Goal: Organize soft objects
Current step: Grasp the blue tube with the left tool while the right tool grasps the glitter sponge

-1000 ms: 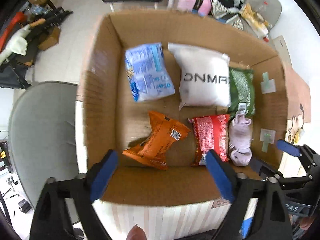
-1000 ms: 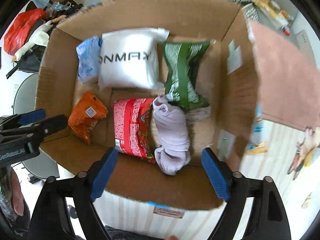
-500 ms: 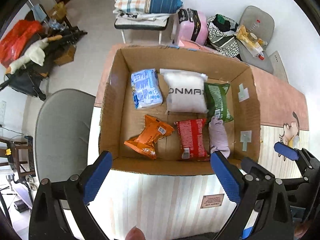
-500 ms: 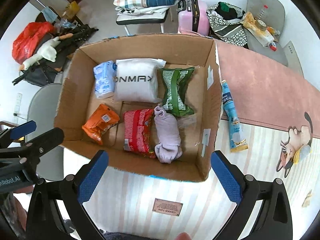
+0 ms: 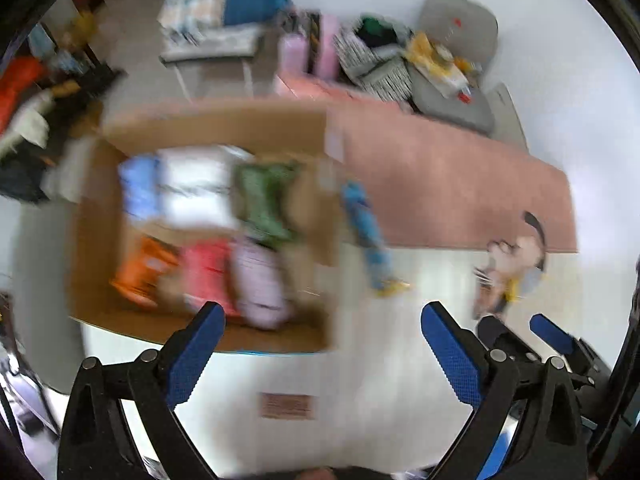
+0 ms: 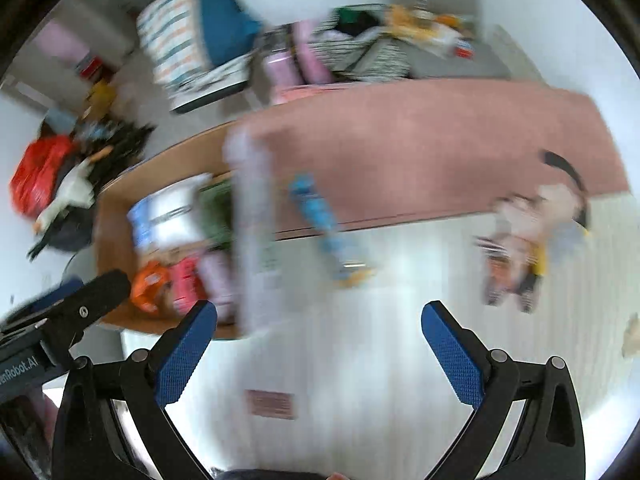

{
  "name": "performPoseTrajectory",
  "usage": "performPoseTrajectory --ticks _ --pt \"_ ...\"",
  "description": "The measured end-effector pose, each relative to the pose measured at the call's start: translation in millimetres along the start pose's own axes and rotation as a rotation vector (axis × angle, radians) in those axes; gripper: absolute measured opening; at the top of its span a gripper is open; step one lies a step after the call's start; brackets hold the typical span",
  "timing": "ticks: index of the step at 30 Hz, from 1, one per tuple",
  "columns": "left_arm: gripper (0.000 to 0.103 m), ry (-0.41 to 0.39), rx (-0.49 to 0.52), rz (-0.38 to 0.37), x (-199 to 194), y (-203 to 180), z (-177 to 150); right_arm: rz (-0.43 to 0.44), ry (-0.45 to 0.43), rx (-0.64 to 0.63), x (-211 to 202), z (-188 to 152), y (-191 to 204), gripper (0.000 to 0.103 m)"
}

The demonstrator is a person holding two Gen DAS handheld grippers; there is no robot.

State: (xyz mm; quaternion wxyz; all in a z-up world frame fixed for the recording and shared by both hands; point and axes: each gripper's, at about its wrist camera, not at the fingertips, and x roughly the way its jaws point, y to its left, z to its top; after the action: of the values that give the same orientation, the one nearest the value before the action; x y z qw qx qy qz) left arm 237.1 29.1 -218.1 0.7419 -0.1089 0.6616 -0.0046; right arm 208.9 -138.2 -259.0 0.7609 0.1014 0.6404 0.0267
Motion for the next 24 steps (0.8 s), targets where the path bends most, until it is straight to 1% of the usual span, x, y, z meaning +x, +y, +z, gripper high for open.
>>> performPoseTrajectory --ticks 2,3,4,5,8,9,11,15,17,19,24 --pt "0.100 0.087 0.011 -0.028 37 -34 7 -0.035 0.006 0.068 3 9 -49 0.103" --pt "0.100 0.117 0.015 -0.028 50 -45 9 -0.049 0.011 0.097 6 12 -70 0.103" --pt "0.100 0.143 0.018 -0.018 64 -58 11 -0.070 0.014 0.134 8 16 -97 0.103" --pt "0.100 0.170 0.022 -0.005 83 -71 15 -0.083 0.016 0.155 11 18 -117 0.103" --pt "0.100 0.208 -0.001 0.040 119 -88 25 -0.119 0.030 0.236 22 27 -177 0.103" --pt "0.100 0.227 -0.019 0.059 133 -91 28 -0.123 0.035 0.262 25 28 -194 0.103" --pt "0.100 0.264 -0.047 0.071 155 -93 33 -0.123 0.044 0.315 33 31 -226 0.103" --pt "0.100 0.313 -0.104 0.136 189 -90 41 -0.122 0.059 0.380 48 37 -269 0.103" --pt "0.100 0.322 -0.128 0.169 201 -87 46 -0.126 0.067 0.394 55 40 -281 0.103" --pt "0.100 0.339 -0.143 0.187 210 -85 49 -0.124 0.077 0.399 64 45 -292 0.103" --pt "0.100 0.387 -0.165 0.216 237 -84 56 -0.136 0.102 0.394 83 55 -301 0.103"
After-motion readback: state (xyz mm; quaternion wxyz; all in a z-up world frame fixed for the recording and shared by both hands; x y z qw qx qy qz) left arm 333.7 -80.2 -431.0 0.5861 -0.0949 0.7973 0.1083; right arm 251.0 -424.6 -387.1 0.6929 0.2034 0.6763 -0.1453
